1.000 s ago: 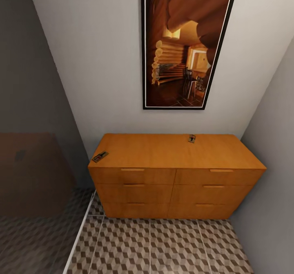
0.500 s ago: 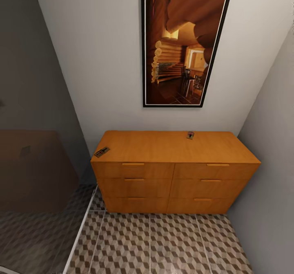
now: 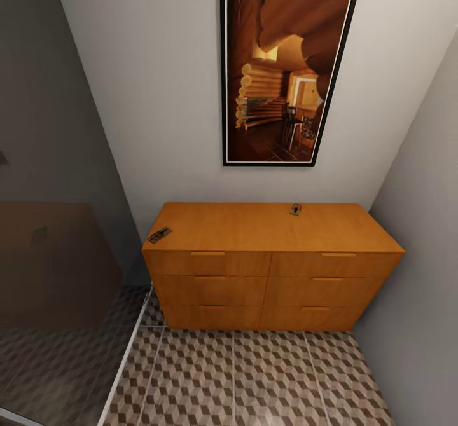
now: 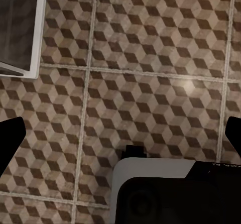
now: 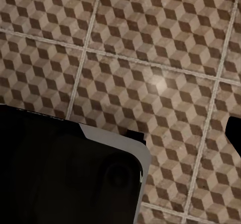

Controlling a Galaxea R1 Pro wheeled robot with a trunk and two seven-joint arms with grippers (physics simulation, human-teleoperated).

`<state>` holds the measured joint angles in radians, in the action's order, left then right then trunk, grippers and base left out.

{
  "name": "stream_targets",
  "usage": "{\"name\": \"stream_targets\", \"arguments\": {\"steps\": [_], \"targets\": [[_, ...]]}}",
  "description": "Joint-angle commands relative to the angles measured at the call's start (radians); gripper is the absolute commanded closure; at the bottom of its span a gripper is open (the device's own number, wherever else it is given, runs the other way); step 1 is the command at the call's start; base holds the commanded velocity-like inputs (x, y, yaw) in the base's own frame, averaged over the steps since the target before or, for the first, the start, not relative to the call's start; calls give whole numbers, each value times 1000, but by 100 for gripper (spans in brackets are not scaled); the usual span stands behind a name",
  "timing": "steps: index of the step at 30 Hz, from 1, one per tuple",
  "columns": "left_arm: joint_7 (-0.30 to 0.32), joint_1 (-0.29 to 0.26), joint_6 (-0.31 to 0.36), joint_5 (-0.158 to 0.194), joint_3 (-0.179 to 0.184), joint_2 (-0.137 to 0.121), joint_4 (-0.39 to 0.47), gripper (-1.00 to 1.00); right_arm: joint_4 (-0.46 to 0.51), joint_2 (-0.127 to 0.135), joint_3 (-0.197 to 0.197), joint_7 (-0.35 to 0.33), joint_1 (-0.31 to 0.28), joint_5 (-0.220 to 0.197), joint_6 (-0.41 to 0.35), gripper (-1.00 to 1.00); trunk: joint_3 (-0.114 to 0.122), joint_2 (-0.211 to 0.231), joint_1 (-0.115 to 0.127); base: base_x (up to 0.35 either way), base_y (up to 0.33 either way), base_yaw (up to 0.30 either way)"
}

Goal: Take the four mousetraps from the cabinet in the bathroom and place them on the bathroom floor. Make sure all four end up on the same floor surface, and ensure that at least two of them are either under or directly next to the same bathroom sink.

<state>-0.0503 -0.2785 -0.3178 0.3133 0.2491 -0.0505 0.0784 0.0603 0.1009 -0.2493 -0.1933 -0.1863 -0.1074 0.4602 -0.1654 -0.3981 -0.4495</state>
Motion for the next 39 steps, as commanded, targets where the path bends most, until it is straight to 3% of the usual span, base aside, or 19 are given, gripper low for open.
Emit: {"name": "stream_targets", "arguments": {"steps": [1, 8, 15, 24, 39], "targets": [[-5, -1, -3, 4, 9, 0, 0, -100, -1, 0, -5, -6, -1, -11, 2, -100, -2, -2, -1, -2, 0, 0], [-44, 39, 37, 30, -1, 3, 39, -100, 39, -33, -4, 33, 24, -49, -37, -100, -2, -2, -1, 0, 0, 0], [-84, 79, 76, 30, 2, 6, 78, -100, 78, -67, -5, 72, 14, -45, -76, -100, -2, -2, -1, 0, 0, 0], [-132, 85, 126, 30, 2, 6, 128, -100, 129, -70, -5, 123, 13, -45, -106, -100, -2, -2, -1, 0, 0, 0], [-132, 85, 210, 30, 4, 6, 189, -100, 213, -73, -5, 207, 13, -44, -106, -100, -2, -2, -1, 0, 0, 0]]}}
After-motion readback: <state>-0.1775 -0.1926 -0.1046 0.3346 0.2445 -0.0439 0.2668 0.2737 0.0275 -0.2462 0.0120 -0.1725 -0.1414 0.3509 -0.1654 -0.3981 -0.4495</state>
